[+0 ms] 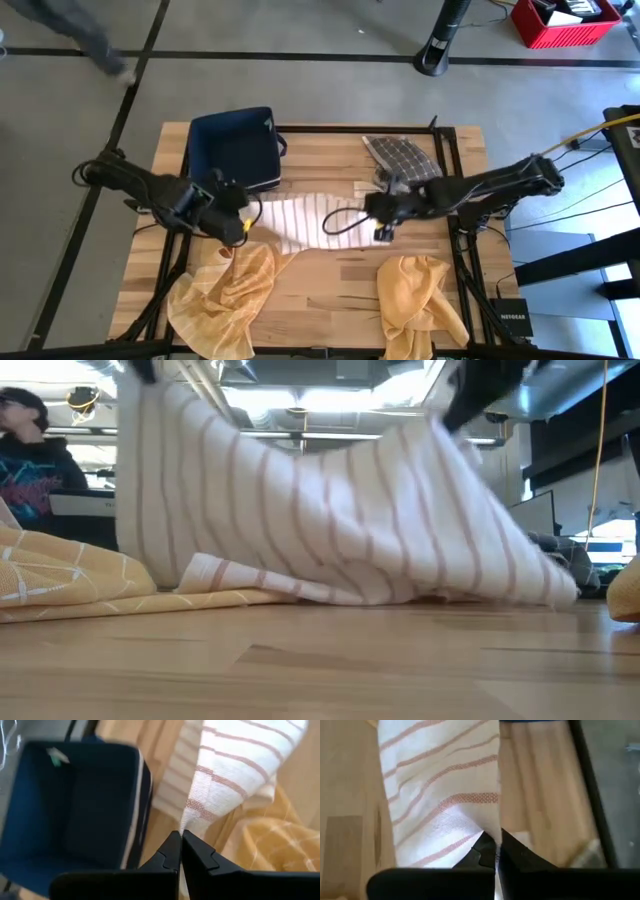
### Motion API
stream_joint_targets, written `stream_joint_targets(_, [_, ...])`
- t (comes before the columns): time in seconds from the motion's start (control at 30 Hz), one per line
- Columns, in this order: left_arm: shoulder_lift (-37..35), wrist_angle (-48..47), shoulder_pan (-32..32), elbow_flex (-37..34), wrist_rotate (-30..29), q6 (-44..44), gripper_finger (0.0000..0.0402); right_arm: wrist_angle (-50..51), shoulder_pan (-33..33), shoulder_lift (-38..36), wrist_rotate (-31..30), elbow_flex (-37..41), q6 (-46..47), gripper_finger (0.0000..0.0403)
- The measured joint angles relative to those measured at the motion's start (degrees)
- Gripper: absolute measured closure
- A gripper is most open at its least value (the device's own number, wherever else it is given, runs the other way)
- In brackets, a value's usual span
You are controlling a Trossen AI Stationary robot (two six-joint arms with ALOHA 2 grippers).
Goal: Fold towel
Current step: Fold the white towel
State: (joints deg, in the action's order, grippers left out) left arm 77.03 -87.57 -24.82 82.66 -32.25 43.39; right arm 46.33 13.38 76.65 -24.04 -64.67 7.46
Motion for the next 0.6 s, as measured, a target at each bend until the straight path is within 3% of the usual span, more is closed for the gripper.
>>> stream_joint_targets(0.13, [0.00,-0.21,-0.97,-3.96,1.43,2.98,0.0401,-10.39,0.51,2.60,2.46,6.71,0.04,0.0398])
stream_joint_targets(0.3, [0.00,0.05,-1.49,-6.04,1.64,4.60,0.0401,-15.28,0.49,7.76,4.36,9.81,0.22,0.0392])
stream_joint_targets(0.6, [0.00,0.15,-1.49,-6.24,1.64,4.86,0.0401,-14.22,0.49,13.31,5.71,9.84,0.32,0.0288])
